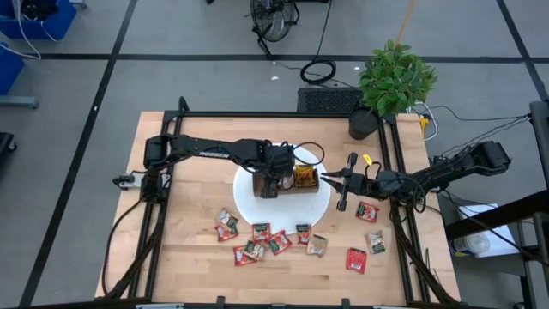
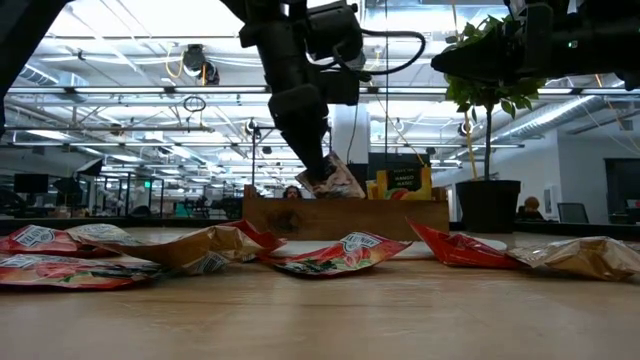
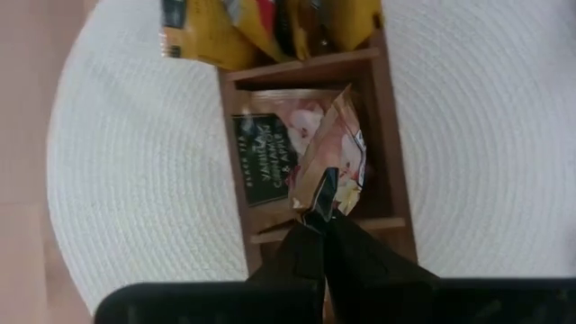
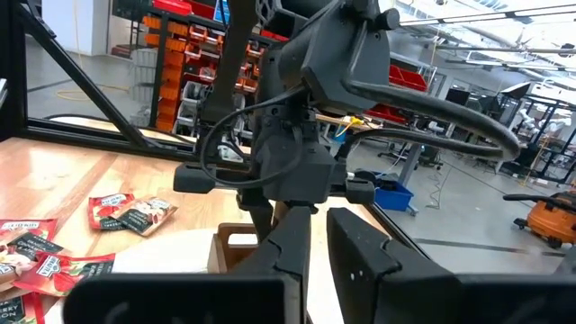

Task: Pick & Place Tea
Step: Put the brown tea bag into the middle section of the wooden organizer

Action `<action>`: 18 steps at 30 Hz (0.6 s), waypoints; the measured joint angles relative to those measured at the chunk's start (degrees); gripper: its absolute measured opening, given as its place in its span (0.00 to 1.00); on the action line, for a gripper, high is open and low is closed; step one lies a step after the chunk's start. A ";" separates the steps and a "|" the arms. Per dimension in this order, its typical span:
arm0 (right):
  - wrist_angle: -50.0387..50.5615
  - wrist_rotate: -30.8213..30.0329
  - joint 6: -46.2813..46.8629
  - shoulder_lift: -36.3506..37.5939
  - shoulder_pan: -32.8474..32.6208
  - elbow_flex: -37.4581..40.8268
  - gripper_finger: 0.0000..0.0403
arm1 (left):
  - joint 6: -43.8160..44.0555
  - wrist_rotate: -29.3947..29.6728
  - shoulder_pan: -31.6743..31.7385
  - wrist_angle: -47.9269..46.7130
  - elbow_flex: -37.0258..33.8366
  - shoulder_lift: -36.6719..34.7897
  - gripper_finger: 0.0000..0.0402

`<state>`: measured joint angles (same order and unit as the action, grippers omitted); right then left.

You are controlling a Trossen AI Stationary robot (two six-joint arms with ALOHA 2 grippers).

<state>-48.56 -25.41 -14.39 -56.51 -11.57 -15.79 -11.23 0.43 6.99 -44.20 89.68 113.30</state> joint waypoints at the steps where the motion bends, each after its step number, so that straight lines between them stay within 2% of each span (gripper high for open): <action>1: 0.00 -0.01 0.00 0.00 0.00 0.00 0.07 | 0.42 0.05 0.19 0.79 -0.31 -0.02 0.01; 11: -0.36 -0.02 0.00 0.00 0.00 0.00 0.07 | 1.11 -1.02 0.84 1.17 -1.06 0.00 0.02; 18: -0.42 -0.02 0.00 0.00 0.00 0.00 0.07 | 2.08 -4.44 0.82 1.24 -1.08 0.00 0.01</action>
<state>-48.97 -25.43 -14.39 -56.51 -11.57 -15.79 -9.15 -4.01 7.81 -42.96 88.60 113.29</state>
